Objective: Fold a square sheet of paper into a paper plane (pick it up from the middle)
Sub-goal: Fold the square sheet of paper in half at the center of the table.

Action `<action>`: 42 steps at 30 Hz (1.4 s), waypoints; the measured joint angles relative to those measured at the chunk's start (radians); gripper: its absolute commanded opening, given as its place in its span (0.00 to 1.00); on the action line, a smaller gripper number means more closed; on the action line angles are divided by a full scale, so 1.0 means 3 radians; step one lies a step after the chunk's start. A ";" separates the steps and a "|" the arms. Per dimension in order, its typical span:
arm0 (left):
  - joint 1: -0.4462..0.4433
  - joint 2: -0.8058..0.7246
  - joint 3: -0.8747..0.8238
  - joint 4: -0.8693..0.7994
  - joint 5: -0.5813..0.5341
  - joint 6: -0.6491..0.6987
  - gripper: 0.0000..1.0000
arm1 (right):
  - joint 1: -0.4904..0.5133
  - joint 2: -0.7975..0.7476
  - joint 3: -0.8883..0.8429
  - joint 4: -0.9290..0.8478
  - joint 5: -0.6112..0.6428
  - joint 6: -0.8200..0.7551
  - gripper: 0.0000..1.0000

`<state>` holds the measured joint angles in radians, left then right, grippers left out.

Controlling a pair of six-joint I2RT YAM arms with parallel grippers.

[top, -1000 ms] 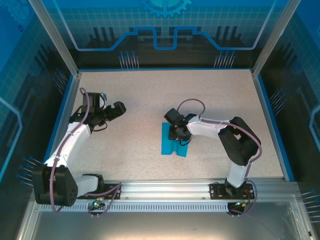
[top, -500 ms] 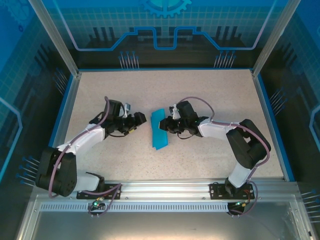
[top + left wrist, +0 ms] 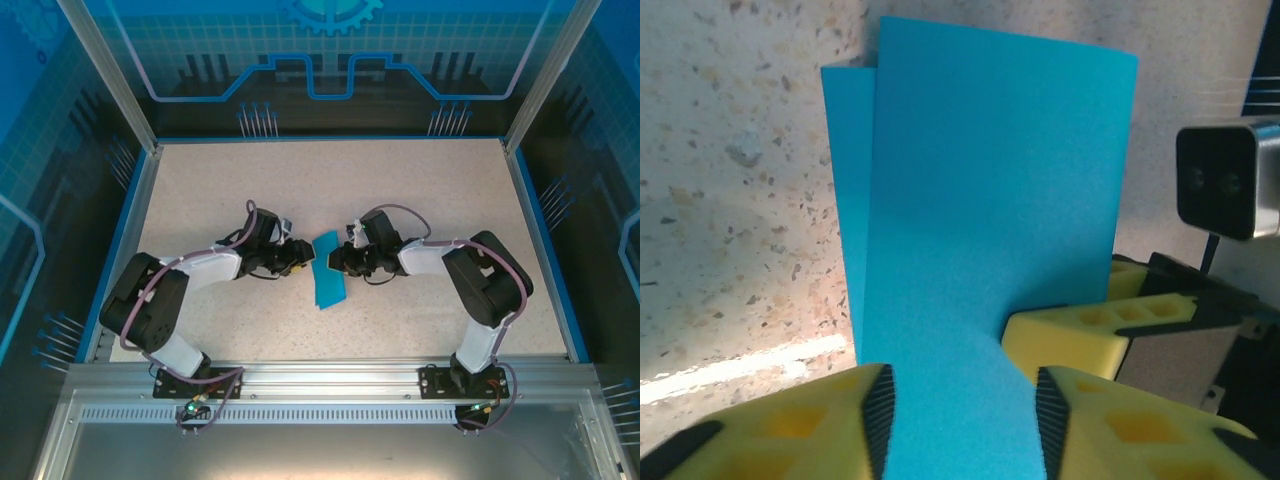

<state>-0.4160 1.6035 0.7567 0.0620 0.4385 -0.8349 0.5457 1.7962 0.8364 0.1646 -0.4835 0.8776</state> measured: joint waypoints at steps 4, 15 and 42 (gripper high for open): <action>-0.0055 0.0184 0.0079 0.0093 -0.0085 -0.0020 0.27 | -0.0011 0.0072 0.0001 -0.0083 0.0004 -0.0048 0.23; -0.0093 0.0539 0.0328 0.0120 -0.0229 0.0009 0.16 | -0.0011 0.0108 0.0018 -0.0189 0.0009 -0.0111 0.25; -0.0168 0.0749 0.0544 -0.0285 -0.0430 0.0108 0.13 | 0.0160 -0.0074 0.0632 -0.1492 0.0699 -0.0811 0.62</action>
<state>-0.4664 1.8282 0.9199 -0.0235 0.3096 -0.8024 0.5938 1.7741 1.0260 -0.2829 -0.2737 0.6342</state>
